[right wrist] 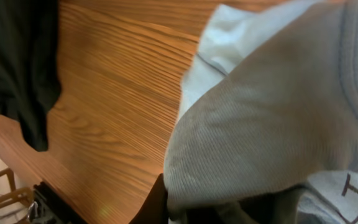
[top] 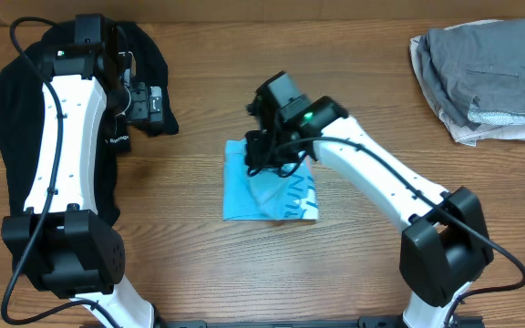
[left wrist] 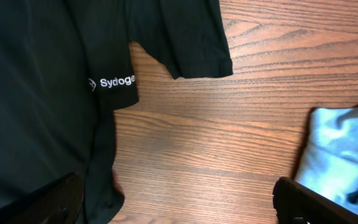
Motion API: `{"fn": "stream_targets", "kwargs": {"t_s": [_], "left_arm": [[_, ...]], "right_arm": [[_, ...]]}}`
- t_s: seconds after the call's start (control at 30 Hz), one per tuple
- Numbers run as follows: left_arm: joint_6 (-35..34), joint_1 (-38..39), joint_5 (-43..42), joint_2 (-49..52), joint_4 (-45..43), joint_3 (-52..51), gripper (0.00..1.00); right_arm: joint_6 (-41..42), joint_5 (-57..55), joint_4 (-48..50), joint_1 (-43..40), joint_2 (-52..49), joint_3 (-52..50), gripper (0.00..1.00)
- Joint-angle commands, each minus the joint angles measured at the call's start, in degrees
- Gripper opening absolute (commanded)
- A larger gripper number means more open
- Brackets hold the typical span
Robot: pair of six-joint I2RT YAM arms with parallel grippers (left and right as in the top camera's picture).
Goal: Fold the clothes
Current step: 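Fold the right end of the strip leftward onto the stack with right gripper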
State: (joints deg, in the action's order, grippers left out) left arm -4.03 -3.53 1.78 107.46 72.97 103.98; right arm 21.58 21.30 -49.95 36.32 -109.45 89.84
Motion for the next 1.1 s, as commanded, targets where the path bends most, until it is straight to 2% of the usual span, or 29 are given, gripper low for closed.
{"fn": "stream_targets", "kwargs": {"t_s": [0.0,0.07,0.1,0.13,0.17,0.23,0.43,0.5,0.57,0.7,0.87,1.03,1.07], "left_arm": [[1.3,-0.3,0.2,-0.9,-0.4,1.2,1.0],[1.3,-0.3,0.2,-0.9,-0.5,1.2,1.0],[1.3,-0.3,0.1,-0.9,-0.7,1.2,1.0],[1.3,-0.3,0.1,-0.9,-0.8,1.2,1.0],[1.3,-0.3,0.2,-0.9,-1.0,1.2,1.0],[1.3,-0.3,0.2,-0.9,-1.2,1.2,1.0],[1.3,-0.3,0.1,-0.8,-1.8,1.2,1.0],[1.3,-0.3,0.1,-0.6,-2.1,1.2,1.0],[1.3,-0.3,0.1,-0.3,-2.1,1.2,1.0],[1.3,-0.3,0.1,0.5,-2.1,1.2,1.0],[1.3,-0.3,0.1,0.8,-2.1,1.2,1.0],[1.3,-0.3,0.1,0.8,-2.8,1.2,1.0],[1.3,-0.3,0.1,0.8,-2.9,1.2,1.0]], "right_arm": [[2.4,-0.3,2.4,2.6,-0.6,1.3,0.1],[0.7,1.2,3.4,4.2,-1.0,1.3,0.45],[-1.4,1.3,3.3,5.0,-1.0,1.3,0.72],[-2.0,1.3,3.0,5.2,-0.9,1.5,0.8],[-2.0,0.6,1.0,5.2,-0.8,2.3,0.93],[-1.8,-0.8,-2.2,4.3,-0.3,3.7,0.98],[-2.1,-5.0,-11.1,0.1,0.8,6.0,0.96],[-3.5,-5.2,-12.8,-0.8,0.5,4.9,0.88],[-5.2,-5.2,-12.6,-0.7,-0.1,3.7,0.83],[-5.6,-5.2,-11.3,0.2,-2.2,2.3,0.79],[-5.5,-4.8,-10.5,1.3,-3.9,1.1,0.59],[-5.5,-4.8,-9.1,1.9,-5.8,0.1,0.58],[-5.5,-4.8,-8.8,1.9,-6.4,0.1,0.54]]}}
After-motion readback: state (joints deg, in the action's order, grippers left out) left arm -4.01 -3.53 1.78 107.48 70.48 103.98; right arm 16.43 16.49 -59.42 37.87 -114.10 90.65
